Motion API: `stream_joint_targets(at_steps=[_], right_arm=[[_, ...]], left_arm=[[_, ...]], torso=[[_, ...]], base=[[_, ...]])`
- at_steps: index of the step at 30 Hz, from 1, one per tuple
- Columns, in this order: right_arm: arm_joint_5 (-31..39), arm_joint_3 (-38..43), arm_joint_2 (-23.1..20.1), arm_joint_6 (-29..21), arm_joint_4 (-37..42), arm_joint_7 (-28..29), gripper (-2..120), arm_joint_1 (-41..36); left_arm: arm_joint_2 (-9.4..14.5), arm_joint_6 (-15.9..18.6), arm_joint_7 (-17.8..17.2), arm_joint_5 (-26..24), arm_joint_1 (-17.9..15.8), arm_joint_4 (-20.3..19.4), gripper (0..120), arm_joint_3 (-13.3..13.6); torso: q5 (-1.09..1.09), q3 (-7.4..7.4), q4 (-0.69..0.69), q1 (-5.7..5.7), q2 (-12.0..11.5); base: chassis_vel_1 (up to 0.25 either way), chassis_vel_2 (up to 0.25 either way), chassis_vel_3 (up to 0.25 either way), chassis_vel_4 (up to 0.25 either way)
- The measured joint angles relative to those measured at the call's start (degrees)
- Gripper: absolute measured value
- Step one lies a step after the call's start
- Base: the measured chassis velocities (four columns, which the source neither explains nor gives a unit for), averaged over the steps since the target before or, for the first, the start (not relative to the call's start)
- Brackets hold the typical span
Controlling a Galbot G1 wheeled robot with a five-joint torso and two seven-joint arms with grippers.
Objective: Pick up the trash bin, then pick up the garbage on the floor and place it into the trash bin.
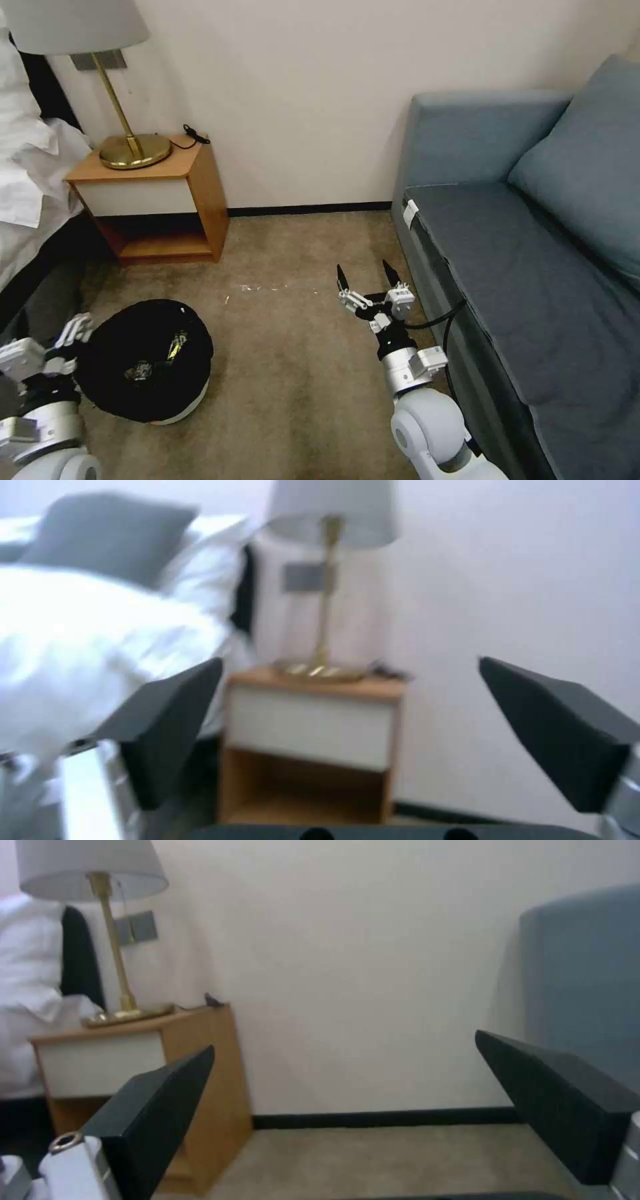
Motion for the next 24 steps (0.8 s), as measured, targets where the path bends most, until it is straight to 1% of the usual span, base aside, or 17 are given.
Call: stream_joint_targets(at_steps=[1, 2, 3, 4, 5, 6, 7, 8, 9, 10, 11, 12, 13, 14, 15, 18, 24], right_arm=[[-0.55, 0.14, 0.03, 0.12, -0.06, -0.03, 100, -0.16], [-3.13, 1.03, 0.39, 0.87, -0.2, 0.01, 100, -1.09], [-3.54, 1.23, 0.53, 1.01, -0.21, 0.07, 100, -1.33], [-4.53, 2.19, 1.17, 1.75, -0.17, 0.21, 100, -2.33], [-4.53, 2.19, 1.17, 1.75, -0.17, 0.21, 100, -2.33], [-5.57, 3.18, 1.84, 2.4, -0.02, 0.28, 100, -3.14], [-6.07, 3.63, 2.13, 2.61, 0.08, 0.3, 100, -3.43], [-8.3, 5.84, 3.32, 3.47, 0.59, 0.25, 100, -4.59], [-9.52, 7.67, 4.06, 3.99, 0.97, 0.12, 100, -5.22], [-9.52, 7.67, 4.06, 3.99, 0.97, 0.12, 100, -5.22], [-10.14, 8.65, 4.5, 4.26, 1.24, 0.02, 100, -5.57], [-11.09, 10.89, 5.31, 4.68, 1.89, -0.12, 100, -6.47], [-11.2, 11.28, 5.43, 4.68, 2.01, -0.12, 100, -6.67], [-11.41, 11.93, 5.72, 4.63, 2.41, -0.04, 100, -7.29], [-11.43, 12.15, 5.79, 4.5, 2.48, 0.04, 100, -7.56], [-11.44, 12.2, 5.8, 4.39, 2.59, 0.09, 100, -7.66], [-11.38, 12.15, 5.78, 4.28, 2.6, 0.14, 100, -7.64]], left_arm=[[0.0, -0.11, 0.59, 0.06, 0.06, -0.59, 98, 0.15], [-0.12, 0.12, 3.14, 0.14, 0.34, -3.16, 100, 1.02], [-0.18, 0.26, 3.53, 0.17, 0.37, -3.5, 100, 1.27], [-0.61, 1.39, 4.81, 0.66, 0.62, -4.62, 100, 2.83], [-0.61, 1.39, 4.81, 0.66, 0.62, -4.62, 100, 2.83], [-1.01, 2.54, 5.02, 1.15, 1.01, -5.14, 100, 4.59], [-1.2, 3.02, 4.94, 1.37, 1.22, -5.31, 100, 5.5], [-1.99, 4.31, 3.52, 2.39, 1.74, -5.47, 100, 8.61], [-2.71, 4.79, 2.34, 3.1, 1.91, -5.43, 100, 10.32], [-2.71, 4.79, 2.34, 3.1, 1.91, -5.43, 100, 10.32], [-3.29, 4.95, 1.68, 3.57, 1.96, -5.24, 100, 11.49], [-4.95, 4.94, 0.72, 5.25, 2.04, -4.23, 100, 14.03], [-5.22, 4.83, 0.72, 5.56, 2.07, -4.03, 100, 14.37], [-6.39, 4.25, 1.13, 6.8, 2.31, -3.18, 100, 15.37], [-6.79, 4.03, 1.33, 7.2, 2.42, -2.88, 100, 15.61], [-6.99, 3.88, 1.44, 7.4, 2.45, -2.68, 100, 15.69], [-7.01, 3.86, 1.44, 7.41, 2.45, -2.61, 100, 15.61]], torso=[[0.0, 0.0, 0.0, 0.0, 0.0], [0.01, 0.0, 0.0, 0.0, 0.0], [0.01, 0.0, 0.0, 0.0, 0.0], [0.01, 0.0, 0.0, 0.0, 0.0], [0.01, 0.0, 0.0, 0.0, 0.0], [0.01, 0.0, 0.0, 0.0, 0.0], [0.01, 0.0, 0.0, 0.0, 0.0], [0.01, 0.0, 0.0, 0.0, 0.0], [0.0, 0.0, 0.0, 0.0, 0.0], [0.0, 0.0, 0.0, 0.0, 0.0], [0.01, 0.0, 0.0, 0.0, 0.0], [-0.01, 0.0, -0.01, 0.0, 0.0], [-0.02, 0.0, -0.01, 0.0, 0.0], [-0.01, 0.0, -0.01, 0.0, 0.0], [-0.01, 0.0, -0.01, 0.0, 0.0], [0.0, 0.0, 0.0, 0.0, 0.0], [0.0, 0.0, 0.0, 0.0, 0.0]], base=[[0.0, 0.0, 0.0, 0.0], [0.0, 0.0, 0.0, 0.0], [0.0, 0.0, 0.0, 0.0], [0.0, 0.0, 0.0, 0.0], [0.0, 0.0, 0.0, 0.0], [0.0, 0.0, 0.0, 0.0], [0.0, 0.0, 0.0, 0.0], [0.0, 0.0, 0.0, 0.0], [0.0, 0.0, 0.0, 0.0], [0.0, 0.0, 0.0, 0.0], [0.0, 0.0, 0.0, 0.0], [0.0, 0.0, 0.0, 0.0], [0.0, 0.0, 0.0, 0.0], [0.0, 0.0, 0.0, 0.0], [0.0, 0.0, 0.0, 0.0], [0.0, 0.0, 0.0, 0.0], [0.0, 0.0, 0.0, 0.0]])
